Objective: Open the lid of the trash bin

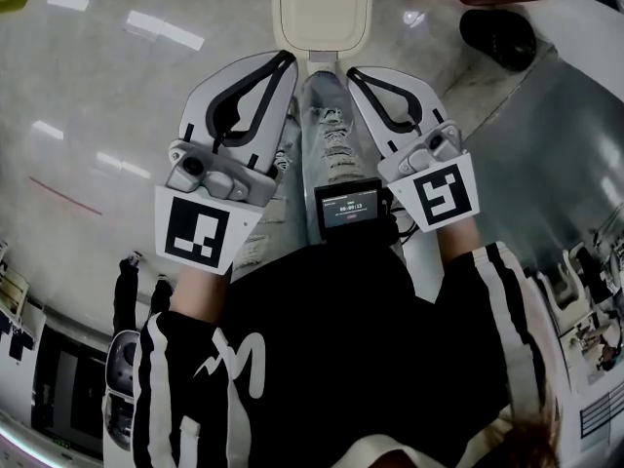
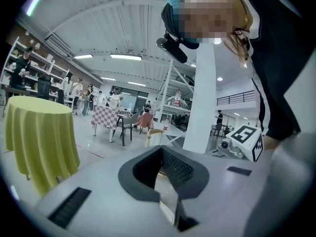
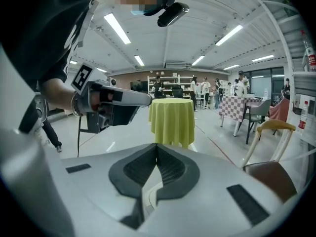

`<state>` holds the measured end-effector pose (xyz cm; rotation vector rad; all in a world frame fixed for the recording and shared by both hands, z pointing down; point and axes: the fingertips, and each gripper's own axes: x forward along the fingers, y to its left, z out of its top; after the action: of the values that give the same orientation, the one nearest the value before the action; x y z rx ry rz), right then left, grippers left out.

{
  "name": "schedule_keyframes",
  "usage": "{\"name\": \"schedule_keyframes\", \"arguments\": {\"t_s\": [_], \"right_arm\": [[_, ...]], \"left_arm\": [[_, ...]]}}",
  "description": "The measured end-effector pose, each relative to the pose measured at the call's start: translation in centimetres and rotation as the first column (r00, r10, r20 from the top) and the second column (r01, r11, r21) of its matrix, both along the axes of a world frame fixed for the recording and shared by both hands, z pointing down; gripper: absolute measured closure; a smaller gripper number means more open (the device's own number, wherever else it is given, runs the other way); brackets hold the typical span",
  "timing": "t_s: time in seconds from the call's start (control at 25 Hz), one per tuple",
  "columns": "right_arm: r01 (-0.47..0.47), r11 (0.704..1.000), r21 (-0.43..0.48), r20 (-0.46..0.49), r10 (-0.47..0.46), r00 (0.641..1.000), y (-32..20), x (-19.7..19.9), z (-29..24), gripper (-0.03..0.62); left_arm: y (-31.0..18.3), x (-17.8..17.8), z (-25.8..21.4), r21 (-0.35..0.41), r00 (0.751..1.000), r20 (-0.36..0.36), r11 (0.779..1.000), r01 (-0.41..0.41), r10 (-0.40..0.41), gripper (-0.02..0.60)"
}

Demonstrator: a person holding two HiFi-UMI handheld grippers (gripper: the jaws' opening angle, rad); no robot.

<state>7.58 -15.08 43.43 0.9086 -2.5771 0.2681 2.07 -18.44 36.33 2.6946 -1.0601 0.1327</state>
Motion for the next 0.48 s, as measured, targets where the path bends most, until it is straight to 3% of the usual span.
{"name": "schedule_keyframes", "arguments": {"t_s": [0.48], "right_arm": [[0.049, 0.998, -0.046, -0.057, -0.052, 0.997, 0.5, -0.7, 3.8, 0.583]], "left_arm": [[0.0, -0.4, 1.7, -0.026, 1.000, 0.004, 1.000, -0.001, 0.001, 0.571]]}}
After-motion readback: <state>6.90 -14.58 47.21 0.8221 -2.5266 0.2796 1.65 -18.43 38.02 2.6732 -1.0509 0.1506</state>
